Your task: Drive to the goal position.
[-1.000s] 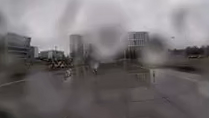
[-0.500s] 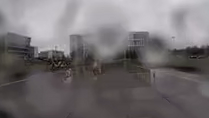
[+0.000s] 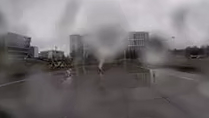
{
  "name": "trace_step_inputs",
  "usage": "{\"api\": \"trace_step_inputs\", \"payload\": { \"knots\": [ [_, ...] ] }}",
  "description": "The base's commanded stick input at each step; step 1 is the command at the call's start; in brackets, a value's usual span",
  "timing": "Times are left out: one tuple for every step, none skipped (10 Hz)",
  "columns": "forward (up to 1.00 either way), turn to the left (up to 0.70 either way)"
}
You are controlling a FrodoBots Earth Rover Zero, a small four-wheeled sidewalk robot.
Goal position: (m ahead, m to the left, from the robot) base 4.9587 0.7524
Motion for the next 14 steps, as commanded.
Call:
{"api": "trace_step_inputs", "payload": {
  "knots": [
    [0.07, 0.0],
    [0.07, 0.0],
    [0.07, 0.0],
    [0.07, 0.0],
    [0.07, 0.0],
    [0.07, 0.0],
    [0.07, 0.0],
    [0.07, 0.0],
    [0.07, 0.0],
    [0.07, 0.0],
    [0.07, 0.0],
    [0.07, 0.0],
    [0.07, 0.0],
    [0.07, 0.0]
  ]
}}
